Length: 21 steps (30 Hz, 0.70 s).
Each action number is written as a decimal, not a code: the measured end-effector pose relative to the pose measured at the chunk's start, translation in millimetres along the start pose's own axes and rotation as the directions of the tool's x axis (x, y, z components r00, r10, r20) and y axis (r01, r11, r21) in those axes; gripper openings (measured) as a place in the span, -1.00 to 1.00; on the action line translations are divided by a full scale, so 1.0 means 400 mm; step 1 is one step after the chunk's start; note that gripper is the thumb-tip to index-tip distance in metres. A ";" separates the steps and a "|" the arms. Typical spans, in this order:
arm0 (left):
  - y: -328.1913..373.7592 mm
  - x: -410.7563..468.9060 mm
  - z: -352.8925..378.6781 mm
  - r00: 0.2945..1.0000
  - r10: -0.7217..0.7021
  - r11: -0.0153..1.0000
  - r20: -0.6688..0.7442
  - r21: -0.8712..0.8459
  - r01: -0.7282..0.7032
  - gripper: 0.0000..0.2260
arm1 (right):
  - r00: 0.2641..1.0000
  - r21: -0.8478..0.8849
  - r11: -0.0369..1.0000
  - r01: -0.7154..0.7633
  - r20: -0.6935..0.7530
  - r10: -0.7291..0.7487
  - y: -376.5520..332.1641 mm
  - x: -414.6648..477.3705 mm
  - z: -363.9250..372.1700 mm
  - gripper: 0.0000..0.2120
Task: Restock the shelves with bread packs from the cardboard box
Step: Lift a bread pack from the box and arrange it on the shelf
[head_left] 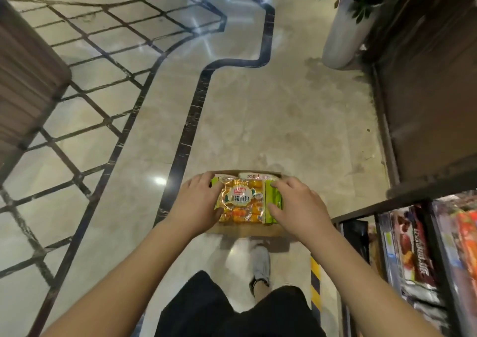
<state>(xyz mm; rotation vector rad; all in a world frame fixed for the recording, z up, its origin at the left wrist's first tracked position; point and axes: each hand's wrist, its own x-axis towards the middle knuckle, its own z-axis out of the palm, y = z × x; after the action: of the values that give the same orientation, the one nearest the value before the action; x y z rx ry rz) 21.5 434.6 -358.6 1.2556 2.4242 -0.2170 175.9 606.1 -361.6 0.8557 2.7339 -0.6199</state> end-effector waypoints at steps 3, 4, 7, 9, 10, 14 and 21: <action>-0.021 0.079 0.030 0.998 -0.032 0.998 0.053 -0.058 0.035 -0.43 | 0.996 -0.014 0.999 -0.029 0.080 0.030 0.032 0.087 0.031 -0.49; -0.030 0.106 0.045 0.997 -0.038 0.996 0.070 -0.072 0.043 -0.44 | 0.994 -0.006 0.999 -0.037 0.102 0.038 0.040 0.114 0.046 -0.48; -0.062 0.189 0.101 0.993 -0.047 0.995 0.110 -0.088 0.057 -0.46 | 0.986 0.015 0.998 -0.064 0.158 0.061 0.065 0.189 0.109 -0.49; -0.085 0.248 0.151 0.988 -0.050 0.992 0.145 -0.105 0.066 -0.45 | 0.979 0.038 0.995 -0.088 0.188 0.079 0.084 0.235 0.163 -0.49; -0.098 0.280 0.183 0.986 -0.054 0.992 0.160 -0.107 0.072 -0.44 | 0.976 0.050 0.993 -0.103 0.200 0.091 0.098 0.258 0.195 -0.49; -0.152 0.404 0.331 0.969 -0.076 0.975 0.236 -0.184 0.122 -0.42 | 0.951 0.129 0.971 -0.201 0.263 0.162 0.166 0.358 0.343 -0.49; -0.227 0.605 0.630 0.909 -0.119 0.859 0.400 -0.418 0.296 -0.38 | 0.835 0.257 0.824 -0.505 0.387 0.391 0.327 0.539 0.659 -0.50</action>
<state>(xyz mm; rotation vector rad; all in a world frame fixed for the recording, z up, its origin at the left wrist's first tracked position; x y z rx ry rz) -107.3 483.2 -692.4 0.6618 2.1090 0.0796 96.6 690.8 -707.6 1.3057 2.0457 -1.0475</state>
